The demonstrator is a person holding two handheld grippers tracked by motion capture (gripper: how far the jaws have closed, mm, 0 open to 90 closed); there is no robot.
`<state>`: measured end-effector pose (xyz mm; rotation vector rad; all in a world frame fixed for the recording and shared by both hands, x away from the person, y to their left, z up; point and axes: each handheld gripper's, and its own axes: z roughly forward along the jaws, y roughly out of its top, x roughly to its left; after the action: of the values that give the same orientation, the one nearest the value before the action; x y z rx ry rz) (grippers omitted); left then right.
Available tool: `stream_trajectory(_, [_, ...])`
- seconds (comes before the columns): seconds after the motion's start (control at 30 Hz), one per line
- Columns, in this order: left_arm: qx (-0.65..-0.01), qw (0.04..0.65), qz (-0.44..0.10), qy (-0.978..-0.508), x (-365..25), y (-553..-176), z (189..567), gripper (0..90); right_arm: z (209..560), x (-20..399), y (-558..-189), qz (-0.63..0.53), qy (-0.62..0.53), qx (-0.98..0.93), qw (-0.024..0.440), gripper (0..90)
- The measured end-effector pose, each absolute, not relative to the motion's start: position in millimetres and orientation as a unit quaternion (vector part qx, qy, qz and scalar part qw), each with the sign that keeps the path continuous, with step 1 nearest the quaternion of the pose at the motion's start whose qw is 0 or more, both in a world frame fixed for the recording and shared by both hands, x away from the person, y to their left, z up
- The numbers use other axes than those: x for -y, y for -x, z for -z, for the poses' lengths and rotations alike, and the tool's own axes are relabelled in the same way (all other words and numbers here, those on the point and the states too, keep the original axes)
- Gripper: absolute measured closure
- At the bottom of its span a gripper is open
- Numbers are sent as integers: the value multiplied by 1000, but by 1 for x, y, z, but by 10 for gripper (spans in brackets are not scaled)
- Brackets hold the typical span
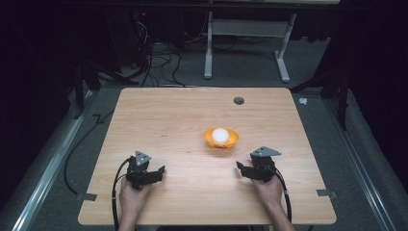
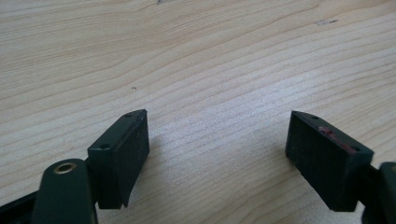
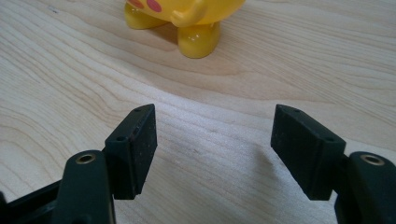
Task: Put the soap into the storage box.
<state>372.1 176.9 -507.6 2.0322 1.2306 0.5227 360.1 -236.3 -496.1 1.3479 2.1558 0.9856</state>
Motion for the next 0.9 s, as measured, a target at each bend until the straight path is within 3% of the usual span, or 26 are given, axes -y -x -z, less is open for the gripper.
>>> stream_trajectory(0.9, [-474, 347, -202, -784, -177, -372, 508, 221, 503, 231, -361, -330, -477, -788, 207, 282])
